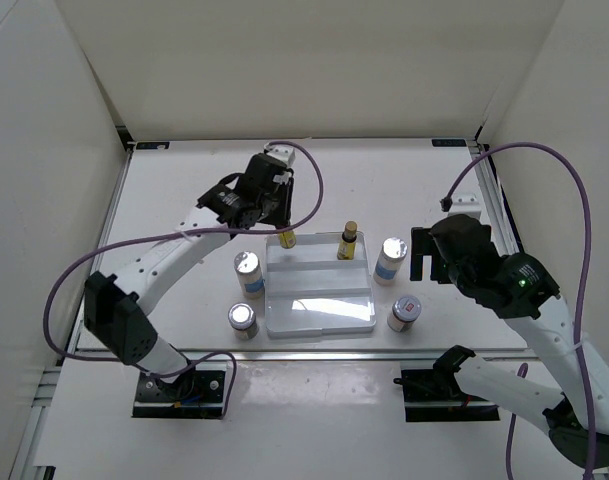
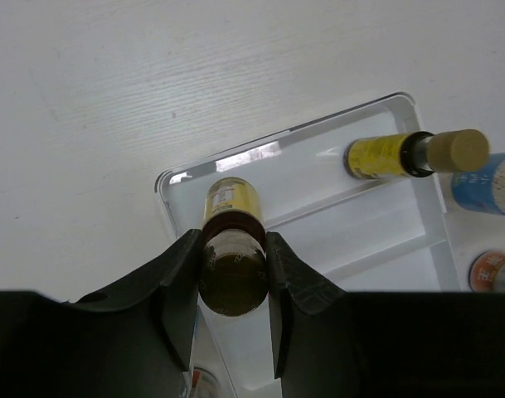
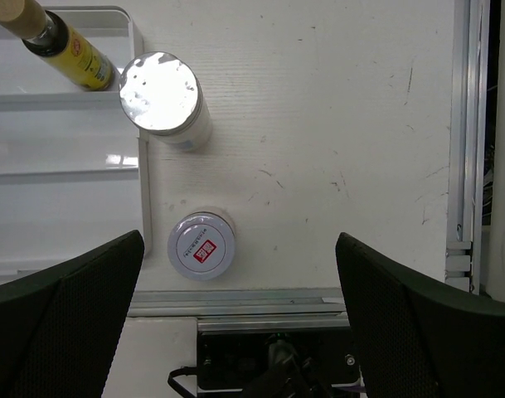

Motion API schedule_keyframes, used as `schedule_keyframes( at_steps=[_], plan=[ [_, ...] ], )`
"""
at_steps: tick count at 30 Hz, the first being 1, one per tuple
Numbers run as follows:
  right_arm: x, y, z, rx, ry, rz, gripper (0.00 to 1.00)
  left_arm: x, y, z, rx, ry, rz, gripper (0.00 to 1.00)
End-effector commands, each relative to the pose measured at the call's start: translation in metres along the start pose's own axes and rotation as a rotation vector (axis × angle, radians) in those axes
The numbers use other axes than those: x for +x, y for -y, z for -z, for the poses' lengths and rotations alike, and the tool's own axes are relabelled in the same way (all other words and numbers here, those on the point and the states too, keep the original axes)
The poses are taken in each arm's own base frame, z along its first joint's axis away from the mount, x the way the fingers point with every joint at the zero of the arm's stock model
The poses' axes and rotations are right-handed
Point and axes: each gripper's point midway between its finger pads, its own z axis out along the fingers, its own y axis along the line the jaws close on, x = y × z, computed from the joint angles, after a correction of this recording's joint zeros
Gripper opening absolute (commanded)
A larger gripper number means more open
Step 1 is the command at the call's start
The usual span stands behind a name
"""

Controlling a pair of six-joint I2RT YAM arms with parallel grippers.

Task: Organize the condiment bottles

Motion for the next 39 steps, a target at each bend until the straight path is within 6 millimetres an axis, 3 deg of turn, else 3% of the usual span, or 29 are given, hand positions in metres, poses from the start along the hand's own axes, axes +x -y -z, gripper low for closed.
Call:
schedule_keyframes(
  at_steps=[1, 11, 14, 17, 18, 22, 25, 27, 29, 30, 33, 39],
  plan=[
    [-0.002, 0.005, 0.001, 0.026, 0.015, -0.017, 1.0, -0.003, -0.002, -0.016, -0.055, 0.009, 0.006, 0.11],
    [0.001, 0.007, 0.001, 0.025, 0.017, -0.018, 1.0, 0.025, -0.016, -0.055, -0.167, -0.056, -0.018, 0.15],
    [0.001, 0.005, 0.001, 0.017, 0.013, -0.018, 1.0, 0.032, -0.017, -0.06, -0.174, -0.075, -0.015, 0.32],
    [0.001, 0.005, 0.001, 0.017, 0.013, -0.018, 1.0, 0.04, -0.018, -0.065, -0.182, -0.095, -0.012, 0.59],
    [0.002, 0.004, 0.0, 0.02, 0.006, -0.024, 1.0, 0.043, -0.019, -0.065, -0.186, -0.103, -0.005, 0.74],
    [0.009, -0.006, -0.009, 0.007, -0.05, -0.022, 1.0, 0.032, -0.013, -0.048, -0.142, -0.072, 0.009, 1.0],
    [0.01, -0.023, -0.013, -0.04, -0.106, -0.031, 1.0, 0.009, -0.007, -0.015, -0.087, -0.011, 0.029, 1.0],
    [0.009, -0.032, -0.02, -0.059, -0.122, -0.029, 1.0, -0.01, -0.005, 0.019, -0.046, 0.062, 0.04, 1.0],
    [0.011, -0.039, -0.032, -0.054, -0.133, -0.024, 1.0, -0.012, -0.01, 0.041, -0.034, 0.096, 0.024, 1.0],
    [0.013, -0.042, -0.038, -0.058, -0.144, -0.03, 1.0, -0.02, -0.017, 0.063, -0.04, 0.156, 0.039, 1.0],
    [0.016, -0.05, -0.056, -0.068, -0.194, -0.006, 1.0, -0.011, -0.041, 0.085, -0.072, 0.189, 0.046, 1.0],
    [0.007, -0.054, -0.091, -0.076, -0.211, -0.038, 1.0, 0.043, -0.096, 0.084, -0.213, 0.075, 0.076, 1.0]
  ],
)
